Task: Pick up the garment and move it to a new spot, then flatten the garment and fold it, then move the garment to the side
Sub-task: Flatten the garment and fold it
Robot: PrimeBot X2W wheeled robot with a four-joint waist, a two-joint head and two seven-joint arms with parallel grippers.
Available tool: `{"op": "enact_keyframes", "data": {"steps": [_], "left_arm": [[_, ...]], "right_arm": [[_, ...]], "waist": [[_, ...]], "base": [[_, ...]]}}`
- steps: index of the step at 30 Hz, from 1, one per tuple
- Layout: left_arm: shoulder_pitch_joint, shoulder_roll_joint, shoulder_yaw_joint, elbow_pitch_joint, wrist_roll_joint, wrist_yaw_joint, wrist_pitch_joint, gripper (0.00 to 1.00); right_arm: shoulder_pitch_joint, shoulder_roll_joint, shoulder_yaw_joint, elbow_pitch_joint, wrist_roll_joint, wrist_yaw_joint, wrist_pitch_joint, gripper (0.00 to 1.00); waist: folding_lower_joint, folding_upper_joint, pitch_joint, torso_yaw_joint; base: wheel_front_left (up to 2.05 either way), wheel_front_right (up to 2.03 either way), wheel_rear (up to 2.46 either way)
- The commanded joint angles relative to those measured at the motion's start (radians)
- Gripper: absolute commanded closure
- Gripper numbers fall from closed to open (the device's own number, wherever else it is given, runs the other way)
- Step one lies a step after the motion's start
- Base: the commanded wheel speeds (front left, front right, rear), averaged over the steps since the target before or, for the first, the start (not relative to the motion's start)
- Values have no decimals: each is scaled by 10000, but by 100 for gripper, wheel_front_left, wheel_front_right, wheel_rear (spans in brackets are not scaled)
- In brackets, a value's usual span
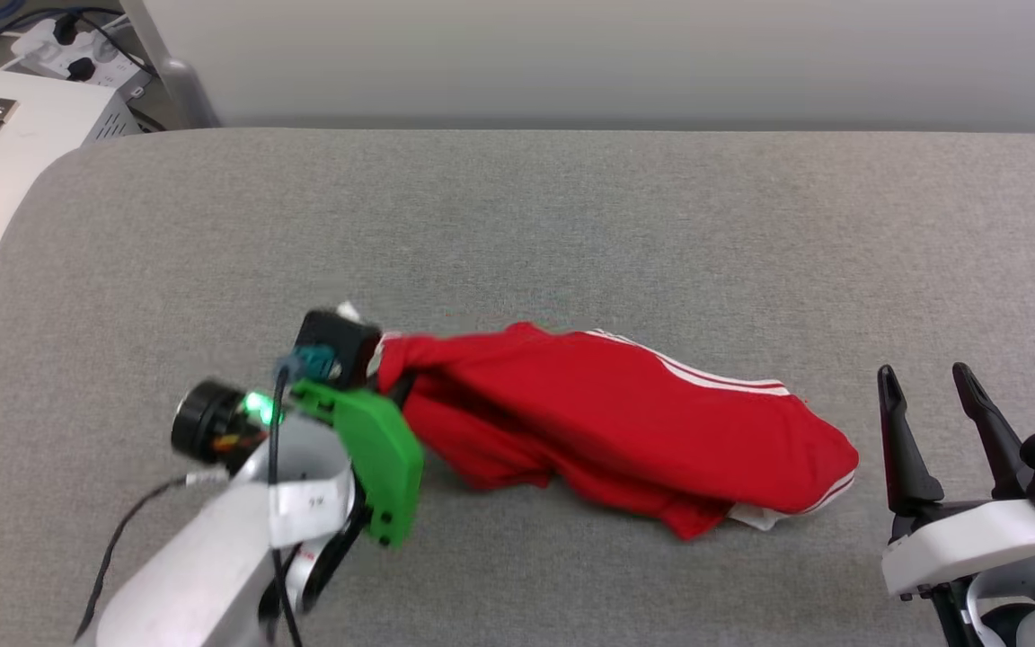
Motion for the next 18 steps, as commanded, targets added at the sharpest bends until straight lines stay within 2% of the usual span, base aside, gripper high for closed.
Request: {"op": "enact_keyframes", "data": {"steps": [1,5,8,16,17,18], "left_arm": [[640,174,88,-200,-162,284,-52,100],[2472,305,403,-434,-866,1089,-247,100],[3523,101,539,-188,-1429,1340,-504,100],[4856,-804,677,1067,-2513,1097,-1254,100],[4850,-887,677,1190,-2525,1048,-1365,85],[4829,-957,676,1254,-2539,1003,-1439,63]], "right_arm": [[80,-16,-46,-64,76,-9,26,0],[121,-16,-118,-98,60,-9,58,0],[122,-16,-156,-99,23,-9,104,0],[186,-16,-164,-138,-83,-9,213,0],[202,-16,-167,-145,-91,-9,223,0],[218,-16,-173,-151,-100,-9,231,0]], "waist": [[-1,0,1,108],[-1,0,11,267],[-1,0,-39,347],[-1,0,-270,419],[-1,0,-297,420],[-1,0,-323,423]], "base": [[0,0,0],[0,0,0],[0,0,0],[0,0,0],[0,0,0],[0,0,0]]}}
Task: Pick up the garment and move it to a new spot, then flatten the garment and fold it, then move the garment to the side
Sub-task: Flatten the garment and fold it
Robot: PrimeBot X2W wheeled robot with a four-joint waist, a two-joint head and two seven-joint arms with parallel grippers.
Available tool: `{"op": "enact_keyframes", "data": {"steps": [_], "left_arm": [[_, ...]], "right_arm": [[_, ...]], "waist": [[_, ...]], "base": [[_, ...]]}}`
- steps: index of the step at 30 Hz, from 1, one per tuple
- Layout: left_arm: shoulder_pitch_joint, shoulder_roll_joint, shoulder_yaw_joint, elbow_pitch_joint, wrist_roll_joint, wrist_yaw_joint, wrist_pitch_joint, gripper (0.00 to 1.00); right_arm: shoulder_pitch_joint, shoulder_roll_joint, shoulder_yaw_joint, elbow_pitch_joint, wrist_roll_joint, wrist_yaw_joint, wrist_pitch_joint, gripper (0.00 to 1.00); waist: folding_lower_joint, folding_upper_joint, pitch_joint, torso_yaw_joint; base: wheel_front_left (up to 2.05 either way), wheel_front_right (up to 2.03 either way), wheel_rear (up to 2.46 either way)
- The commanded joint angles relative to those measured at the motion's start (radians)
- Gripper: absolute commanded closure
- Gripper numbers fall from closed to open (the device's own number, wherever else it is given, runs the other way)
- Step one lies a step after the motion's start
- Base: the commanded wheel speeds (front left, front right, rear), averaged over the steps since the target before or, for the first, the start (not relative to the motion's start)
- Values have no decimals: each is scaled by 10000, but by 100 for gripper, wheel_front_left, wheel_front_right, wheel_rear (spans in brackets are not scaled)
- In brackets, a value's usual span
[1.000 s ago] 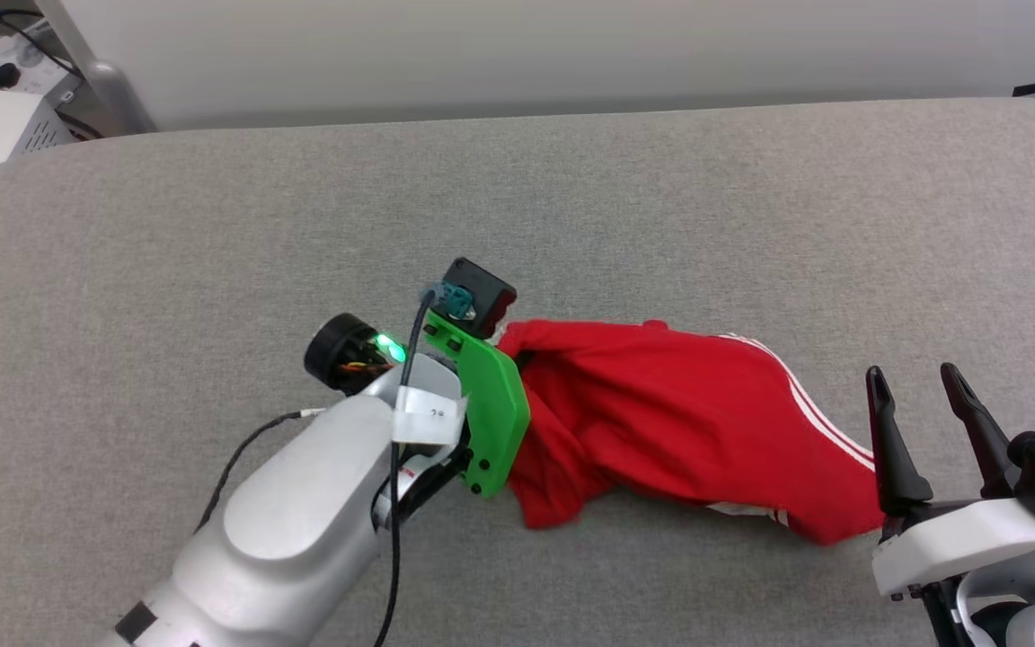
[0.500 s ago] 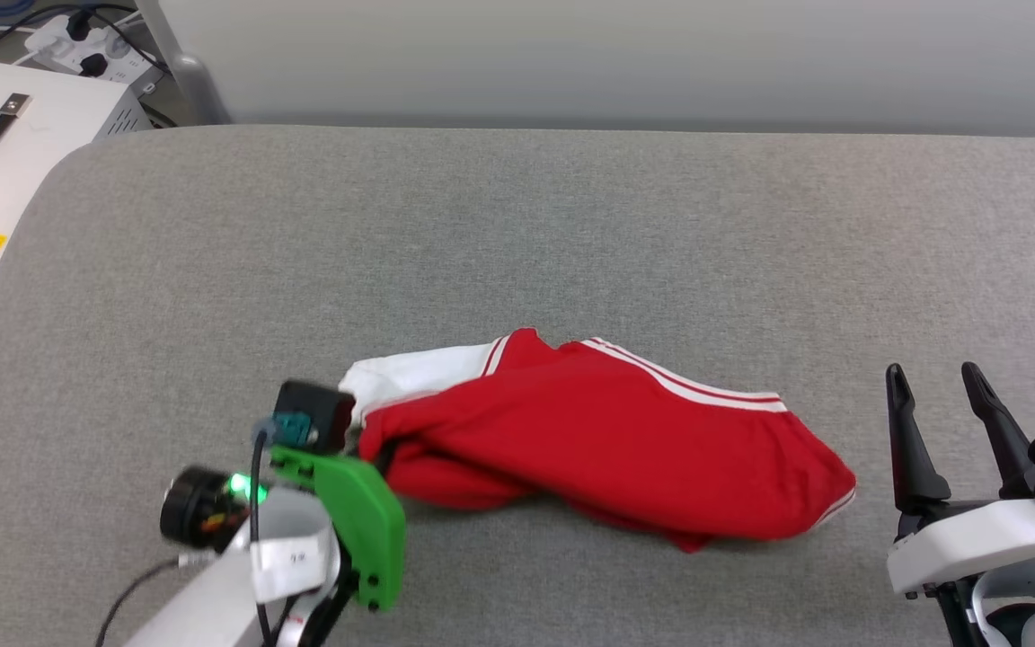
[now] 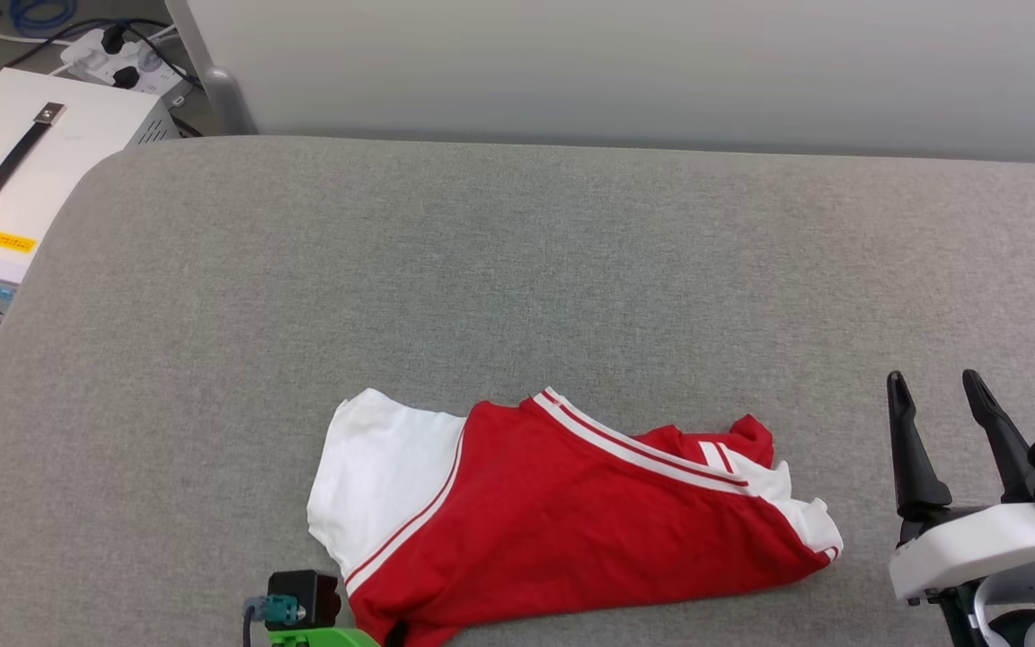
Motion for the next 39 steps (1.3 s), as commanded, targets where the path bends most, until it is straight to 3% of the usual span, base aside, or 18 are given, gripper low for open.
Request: {"op": "enact_keyframes", "data": {"steps": [1,10,21,29,34,39], "left_arm": [[30,-101,16,142,22,-58,-157,0],[-523,233,328,-131,913,73,-1505,0],[-1080,716,1083,-996,1918,541,-3418,0],[-1379,934,1267,-1742,2234,673,-3675,0],[-1555,904,1190,-2193,2369,735,-3663,0],[-1747,702,1112,-2449,2434,759,-3732,0]], "right_arm": [[154,-16,-22,-57,-55,-9,40,0],[405,-16,-27,-107,-97,-9,181,0],[681,-16,-133,-326,-58,-9,337,0],[796,-16,-176,-536,-177,-9,637,0],[975,-99,293,-643,-288,-9,1467,0],[1218,-849,1267,-453,136,-9,3203,0]], "waist": [[0,0,-74,5],[0,0,-516,-104],[0,0,-755,-228],[0,0,-716,-224],[0,0,-553,-76],[0,0,-330,218]], "base": [[0,0,0],[0,0,0],[0,0,0],[0,0,0],[0,0,0],[0,0,0]]}}
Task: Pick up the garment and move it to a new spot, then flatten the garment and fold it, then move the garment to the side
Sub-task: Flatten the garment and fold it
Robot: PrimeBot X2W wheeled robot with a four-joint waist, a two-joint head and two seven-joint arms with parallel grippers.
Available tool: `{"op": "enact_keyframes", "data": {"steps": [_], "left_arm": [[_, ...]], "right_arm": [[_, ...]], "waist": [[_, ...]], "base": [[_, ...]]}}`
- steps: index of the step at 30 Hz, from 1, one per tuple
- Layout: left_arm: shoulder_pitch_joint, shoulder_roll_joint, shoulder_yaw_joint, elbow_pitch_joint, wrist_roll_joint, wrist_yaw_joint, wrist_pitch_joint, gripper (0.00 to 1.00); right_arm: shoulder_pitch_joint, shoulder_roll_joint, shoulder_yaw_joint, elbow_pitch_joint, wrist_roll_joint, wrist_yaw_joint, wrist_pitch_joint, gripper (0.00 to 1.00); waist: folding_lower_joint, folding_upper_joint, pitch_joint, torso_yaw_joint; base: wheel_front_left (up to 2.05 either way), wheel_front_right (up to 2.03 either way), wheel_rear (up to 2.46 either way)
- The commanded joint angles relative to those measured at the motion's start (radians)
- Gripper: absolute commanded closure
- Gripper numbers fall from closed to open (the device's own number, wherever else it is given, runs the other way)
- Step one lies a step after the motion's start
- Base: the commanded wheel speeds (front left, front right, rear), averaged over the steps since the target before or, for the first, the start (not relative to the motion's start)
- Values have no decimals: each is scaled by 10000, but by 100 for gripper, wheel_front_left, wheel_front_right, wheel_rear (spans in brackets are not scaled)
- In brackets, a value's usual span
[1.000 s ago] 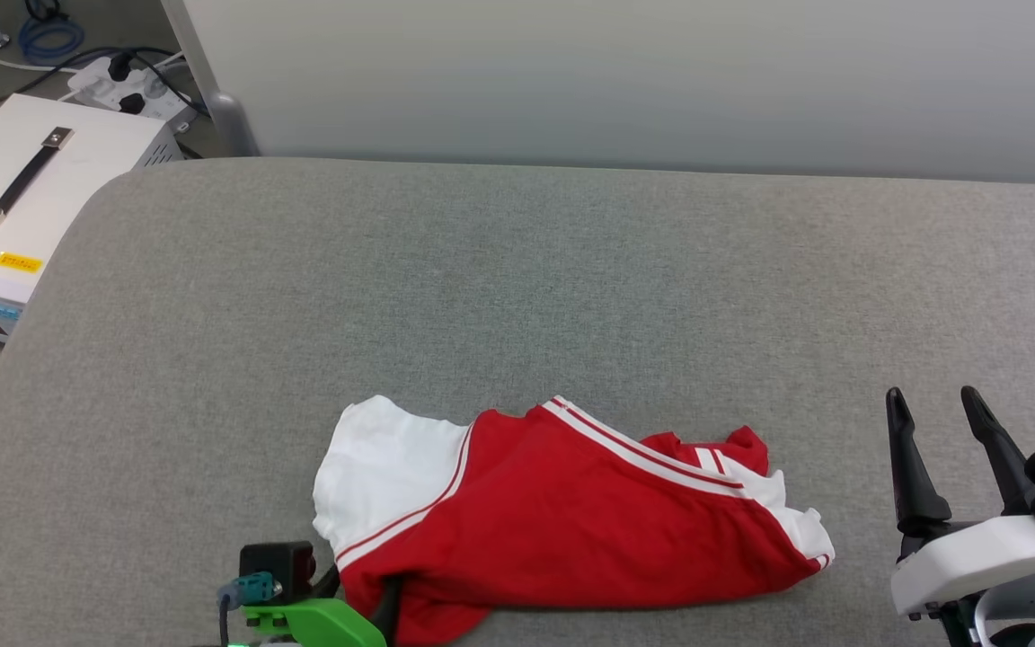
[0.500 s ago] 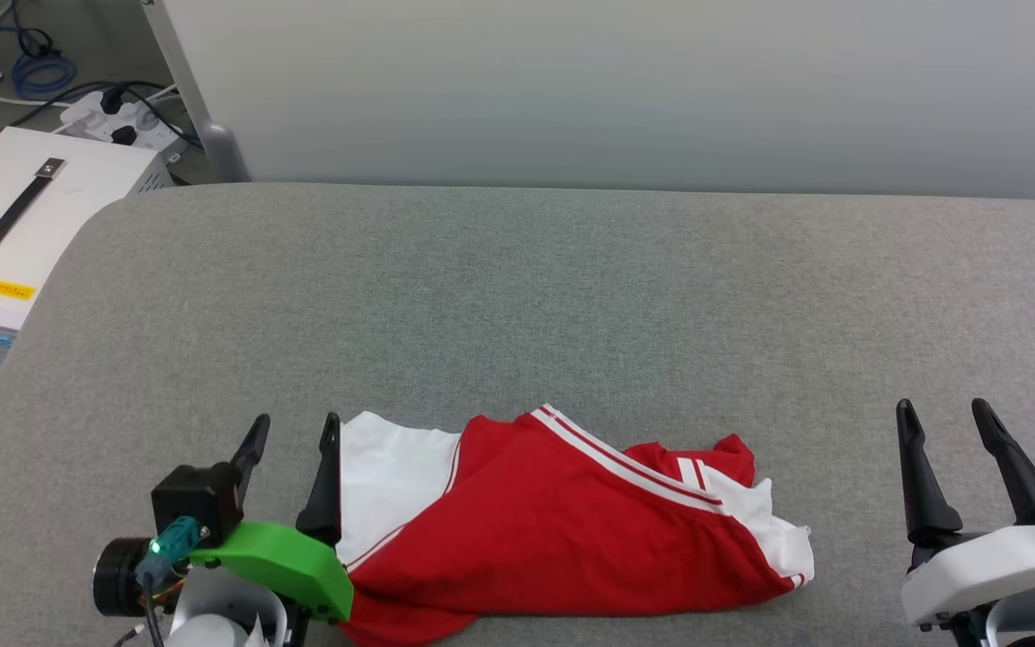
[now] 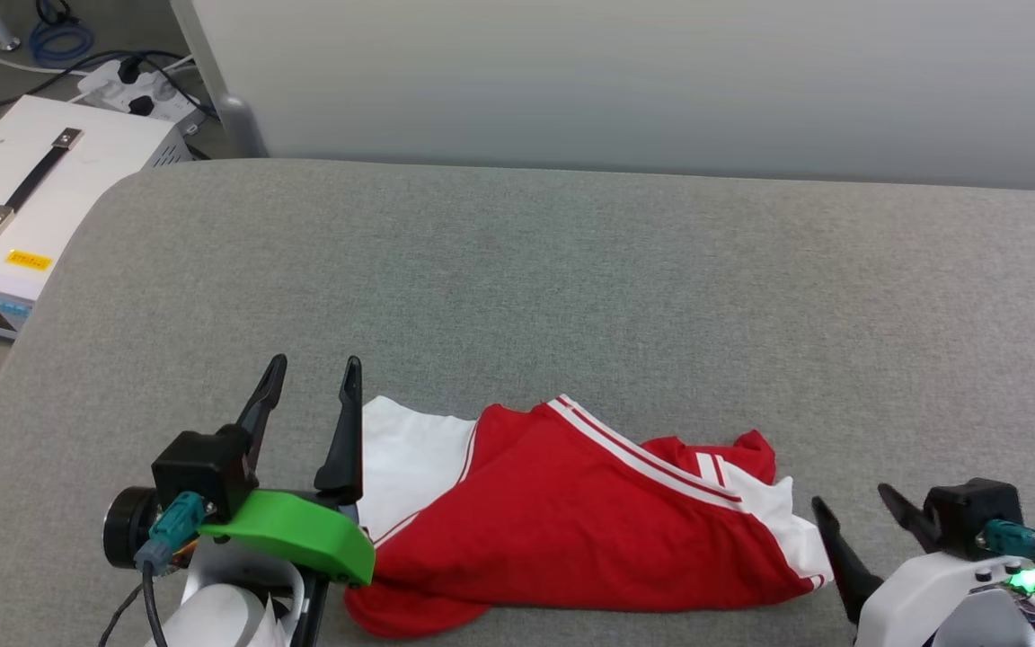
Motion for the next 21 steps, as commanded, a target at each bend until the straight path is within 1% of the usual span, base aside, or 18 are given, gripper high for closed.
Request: {"op": "enact_keyframes", "data": {"steps": [1,5,7,11,17,18,19,21], "left_arm": [[-220,-98,-47,-77,89,56,-96,0],[-366,-283,-112,-92,124,5,-185,0],[-417,-381,-131,-60,123,-19,-231,0],[-518,-559,-156,92,105,-109,-313,0],[-745,-787,-216,317,125,-277,-397,0],[-779,-818,-220,359,128,-306,-410,0],[-813,-853,-220,408,132,-336,-424,0],[-838,-907,-209,485,136,-364,-447,0]], "right_arm": [[113,-305,296,46,232,-9,491,0],[2,-1134,1157,155,783,-9,1593,0],[-168,-1438,1522,179,982,-9,1821,0],[-670,-1919,2206,388,1293,-9,1984,0],[-1338,-2348,2931,1030,1679,-9,2117,0],[-1390,-2370,3000,1093,1758,-9,2138,6],[-1448,-2379,3043,1129,1841,-9,2110,64],[-1521,-2382,3031,1132,1941,-9,2051,100]], "waist": [[0,0,182,219],[0,0,382,510],[0,0,500,640],[0,0,742,837],[0,0,1087,1064],[0,0,1123,1088],[0,0,1149,1105],[0,0,1177,1109]], "base": [[0,0,0],[0,0,0],[0,0,0],[0,0,0],[0,0,0],[0,0,0],[0,0,0],[0,0,0]]}}
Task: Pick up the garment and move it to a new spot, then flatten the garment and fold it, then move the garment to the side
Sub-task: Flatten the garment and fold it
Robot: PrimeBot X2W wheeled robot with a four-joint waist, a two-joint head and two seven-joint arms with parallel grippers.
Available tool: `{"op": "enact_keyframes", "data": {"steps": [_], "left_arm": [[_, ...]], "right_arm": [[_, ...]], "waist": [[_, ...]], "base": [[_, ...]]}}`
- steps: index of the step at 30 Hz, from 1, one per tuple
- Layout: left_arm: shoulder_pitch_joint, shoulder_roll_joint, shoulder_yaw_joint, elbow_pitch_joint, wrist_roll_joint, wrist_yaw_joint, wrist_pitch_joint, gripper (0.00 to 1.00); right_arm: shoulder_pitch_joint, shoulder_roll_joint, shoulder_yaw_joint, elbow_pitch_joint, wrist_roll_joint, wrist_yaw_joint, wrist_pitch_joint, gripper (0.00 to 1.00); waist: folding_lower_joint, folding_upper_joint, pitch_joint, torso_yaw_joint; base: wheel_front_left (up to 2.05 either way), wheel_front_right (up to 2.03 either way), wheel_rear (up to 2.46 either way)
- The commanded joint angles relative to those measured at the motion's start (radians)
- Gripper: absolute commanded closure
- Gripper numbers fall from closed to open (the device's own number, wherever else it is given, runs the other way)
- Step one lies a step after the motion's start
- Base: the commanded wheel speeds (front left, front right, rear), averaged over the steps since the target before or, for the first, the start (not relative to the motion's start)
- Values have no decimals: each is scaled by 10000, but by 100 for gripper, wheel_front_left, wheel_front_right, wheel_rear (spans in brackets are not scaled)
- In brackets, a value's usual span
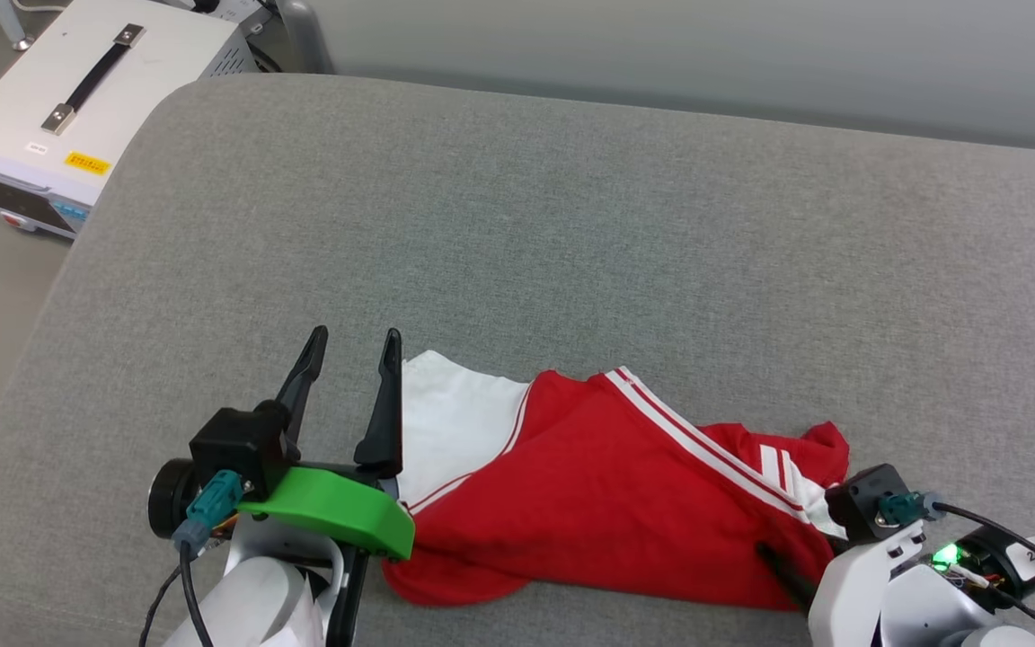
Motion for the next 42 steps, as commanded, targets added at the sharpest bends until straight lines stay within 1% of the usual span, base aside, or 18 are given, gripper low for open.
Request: {"op": "enact_keyframes", "data": {"steps": [1,7,14,20,22,23,27,28,29,30,31,36,42], "left_arm": [[-176,-84,25,38,56,-76,-106,0],[-170,-112,54,118,99,-105,-141,0],[-277,-147,-21,164,108,-187,-148,0],[-373,-240,-98,199,108,-235,-154,0],[-414,-283,-118,219,105,-254,-157,0],[-438,-303,-131,245,106,-264,-159,0],[-545,-361,-166,345,122,-309,-165,0],[-568,-368,-167,370,126,-316,-167,0],[-588,-372,-163,400,129,-322,-169,0],[-598,-372,-160,426,128,-326,-170,0],[-602,-370,-152,459,123,-328,-171,0],[-501,-340,-159,599,70,-335,-165,0],[-174,-235,-135,686,-68,-278,-118,0]], "right_arm": [[-238,-43,-56,-38,51,-9,-109,100],[-772,10,-839,-612,-260,-9,-511,100],[-1422,-283,-2517,-669,-729,-9,-436,100],[-1353,-240,-3849,148,-576,-9,-258,100],[-1227,-171,-4027,580,-504,-9,-291,100],[-1158,-16,-4093,847,-338,-9,-327,100],[-867,436,-4265,1757,-257,-9,-517,100],[-839,526,-4282,1940,-245,-9,-626,92],[-834,638,-4285,2142,-219,-9,-801,65],[-835,738,-4312,2267,-210,-9,-967,41],[-834,850,-4320,2401,-209,-9,-1166,0],[-745,1152,-4383,2694,-152,-9,-2285,0],[-318,1602,-4730,2252,-267,-9,-3786,0]], "waist": [[0,0,65,35],[0,0,15,-184],[0,0,9,-380],[0,0,305,-440],[0,0,463,-466],[0,0,534,-492],[0,0,723,-578],[0,0,743,-603],[0,0,749,-639],[0,0,741,-668],[0,0,712,-708],[0,0,406,-847],[0,0,-111,-1000]], "base": [[0,0,0],[0,0,0],[0,0,0],[0,0,0],[0,0,0],[0,0,0],[0,0,0],[0,0,0],[0,0,0],[0,0,0],[0,0,0],[0,0,0],[0,0,0]]}}
